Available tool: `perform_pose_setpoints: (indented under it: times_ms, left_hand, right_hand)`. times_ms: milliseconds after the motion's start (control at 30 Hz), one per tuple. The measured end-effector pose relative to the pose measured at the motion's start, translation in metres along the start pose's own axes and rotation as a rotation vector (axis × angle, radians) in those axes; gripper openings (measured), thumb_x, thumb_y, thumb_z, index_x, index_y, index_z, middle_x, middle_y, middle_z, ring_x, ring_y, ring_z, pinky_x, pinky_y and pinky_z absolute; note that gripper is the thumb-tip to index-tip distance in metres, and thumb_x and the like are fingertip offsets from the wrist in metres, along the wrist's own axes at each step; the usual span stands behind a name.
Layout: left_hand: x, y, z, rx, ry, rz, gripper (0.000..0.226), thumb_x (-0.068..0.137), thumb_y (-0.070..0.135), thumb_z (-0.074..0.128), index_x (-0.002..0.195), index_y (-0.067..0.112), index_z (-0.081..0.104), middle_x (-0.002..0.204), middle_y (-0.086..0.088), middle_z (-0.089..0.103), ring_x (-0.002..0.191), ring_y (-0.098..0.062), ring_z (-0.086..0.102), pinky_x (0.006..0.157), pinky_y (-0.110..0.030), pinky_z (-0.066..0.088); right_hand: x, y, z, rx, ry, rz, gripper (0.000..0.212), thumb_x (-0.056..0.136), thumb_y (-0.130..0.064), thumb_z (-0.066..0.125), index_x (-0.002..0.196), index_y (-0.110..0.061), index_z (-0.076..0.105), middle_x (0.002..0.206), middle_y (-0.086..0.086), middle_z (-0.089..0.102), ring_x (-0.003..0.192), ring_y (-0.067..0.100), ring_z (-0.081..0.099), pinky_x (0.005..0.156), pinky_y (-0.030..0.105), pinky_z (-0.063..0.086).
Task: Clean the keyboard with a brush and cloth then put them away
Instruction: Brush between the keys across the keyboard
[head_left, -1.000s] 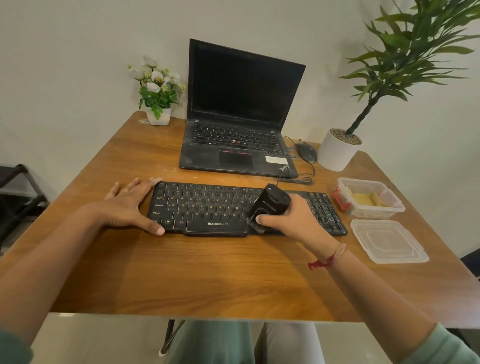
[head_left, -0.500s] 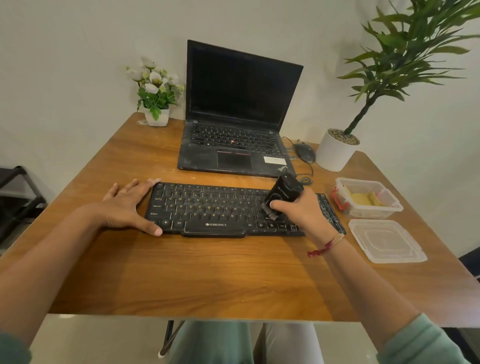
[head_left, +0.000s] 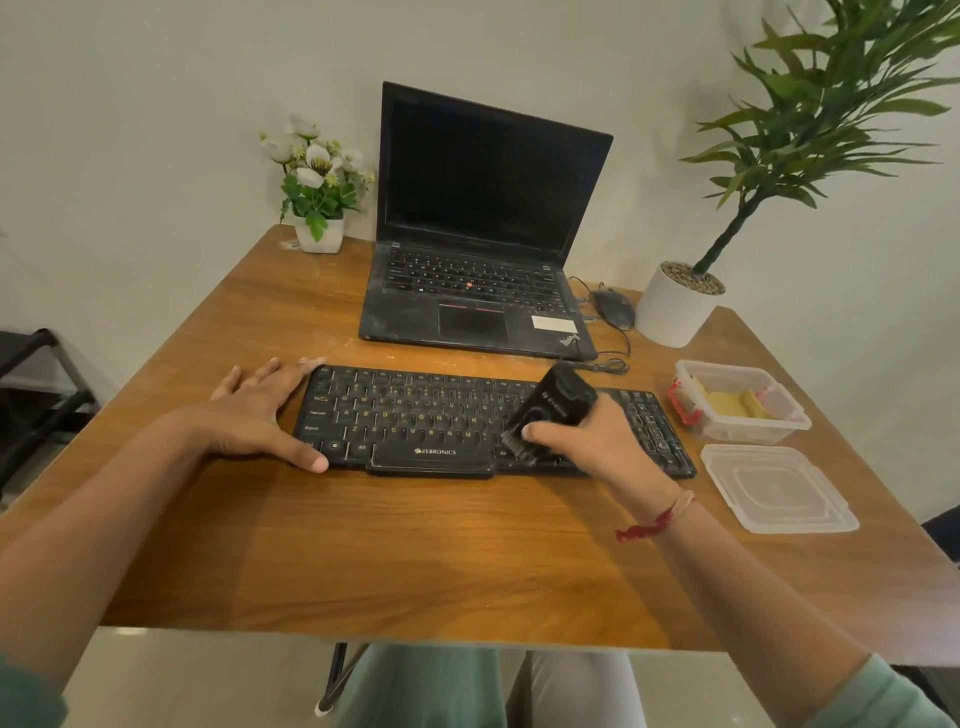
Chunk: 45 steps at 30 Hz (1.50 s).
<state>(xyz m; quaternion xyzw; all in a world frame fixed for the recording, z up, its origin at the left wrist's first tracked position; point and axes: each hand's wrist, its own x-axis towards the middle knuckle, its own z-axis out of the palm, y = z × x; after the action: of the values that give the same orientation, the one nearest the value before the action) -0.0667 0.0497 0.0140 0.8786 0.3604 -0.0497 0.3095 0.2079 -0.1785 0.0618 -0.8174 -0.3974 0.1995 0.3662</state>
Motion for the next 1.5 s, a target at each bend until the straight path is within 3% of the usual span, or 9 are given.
perform_pose_setpoints:
  times_ms: [100,267,433,567,733,933,1167,1300,1500]
  left_hand:
    - [0.002,-0.003,0.0,0.003,-0.007,0.004,0.142,0.024,0.087,0.06,0.142,0.049,-0.01,0.158,0.005,-0.003,0.142,-0.009,-0.014,0.112,-0.038,-0.02]
    - [0.003,-0.004,0.001,0.008,-0.006,0.007,0.142,0.024,0.088,0.06,0.142,0.048,-0.01,0.158,0.004,-0.002,0.142,-0.009,-0.013,0.112,-0.039,-0.019]
    - [0.002,-0.003,0.0,0.005,-0.01,0.003,0.143,0.024,0.088,0.06,0.142,0.048,-0.01,0.158,0.005,-0.003,0.142,-0.01,-0.014,0.112,-0.038,-0.019]
    - [0.003,-0.005,0.001,0.015,-0.005,0.0,0.143,0.023,0.089,0.058,0.143,0.048,-0.01,0.158,0.003,-0.001,0.142,-0.01,-0.014,0.112,-0.038,-0.019]
    - [0.002,-0.002,0.001,0.001,-0.002,0.006,0.143,0.023,0.087,0.059,0.143,0.048,-0.009,0.158,0.004,-0.003,0.142,-0.01,-0.013,0.112,-0.038,-0.019]
    - [0.002,-0.004,0.0,0.001,-0.001,0.007,0.145,0.02,0.09,0.058,0.142,0.049,-0.008,0.158,0.003,-0.002,0.142,-0.01,-0.013,0.113,-0.038,-0.018]
    - [0.003,-0.002,0.0,0.003,0.001,0.001,0.143,0.023,0.087,0.059,0.143,0.049,-0.008,0.158,0.001,-0.001,0.143,-0.011,-0.013,0.112,-0.037,-0.017]
    - [0.004,-0.006,0.001,0.001,-0.002,0.006,0.143,0.023,0.089,0.059,0.142,0.049,-0.009,0.158,0.001,-0.002,0.142,-0.011,-0.013,0.113,-0.039,-0.018]
    - [0.003,-0.003,0.001,-0.006,0.005,0.008,0.142,0.023,0.087,0.06,0.143,0.048,-0.007,0.158,0.001,0.0,0.142,-0.011,-0.012,0.113,-0.038,-0.017]
  right_hand:
    - [0.001,0.0,-0.002,-0.078,-0.022,-0.047,0.023,0.067,-0.023,0.08,0.082,-0.015,0.064,0.086,0.004,0.071,0.082,0.013,0.066,0.074,0.032,0.055]
    - [0.022,0.01,-0.021,0.173,0.105,0.158,0.033,0.065,-0.017,0.082,0.093,-0.017,0.063,0.096,0.008,0.07,0.085,0.018,0.068,0.072,0.035,0.059]
    - [0.007,0.005,-0.007,0.402,-0.093,0.181,0.031,0.071,-0.001,0.077,0.091,-0.017,0.059,0.098,0.01,0.07,0.088,0.018,0.068,0.069,0.027,0.058]
    - [0.016,0.006,-0.014,0.11,0.155,0.105,0.027,0.068,-0.016,0.081,0.082,-0.021,0.058,0.088,0.003,0.067,0.083,0.016,0.064,0.069,0.029,0.054]
    - [0.005,0.001,0.001,-0.083,-0.002,-0.009,0.027,0.068,-0.023,0.081,0.087,-0.015,0.064,0.089,0.005,0.069,0.084,0.016,0.064,0.074,0.032,0.054]
    - [0.019,0.005,-0.023,-0.126,0.156,0.017,0.023,0.07,-0.024,0.078,0.083,-0.01,0.064,0.071,-0.003,0.062,0.068,0.013,0.06,0.055,0.022,0.045]
    - [0.004,0.004,-0.007,0.017,-0.036,0.024,0.028,0.068,-0.02,0.081,0.084,-0.026,0.058,0.091,0.001,0.068,0.086,0.013,0.065,0.075,0.031,0.056]
    - [0.013,0.006,-0.02,-0.033,0.155,0.032,0.02,0.071,-0.021,0.078,0.079,-0.019,0.06,0.078,0.0,0.065,0.076,0.014,0.062,0.061,0.024,0.05]
    - [0.005,0.003,-0.003,-0.047,-0.02,0.011,0.027,0.066,-0.018,0.082,0.085,-0.012,0.064,0.081,0.0,0.066,0.075,0.01,0.062,0.059,0.021,0.05]
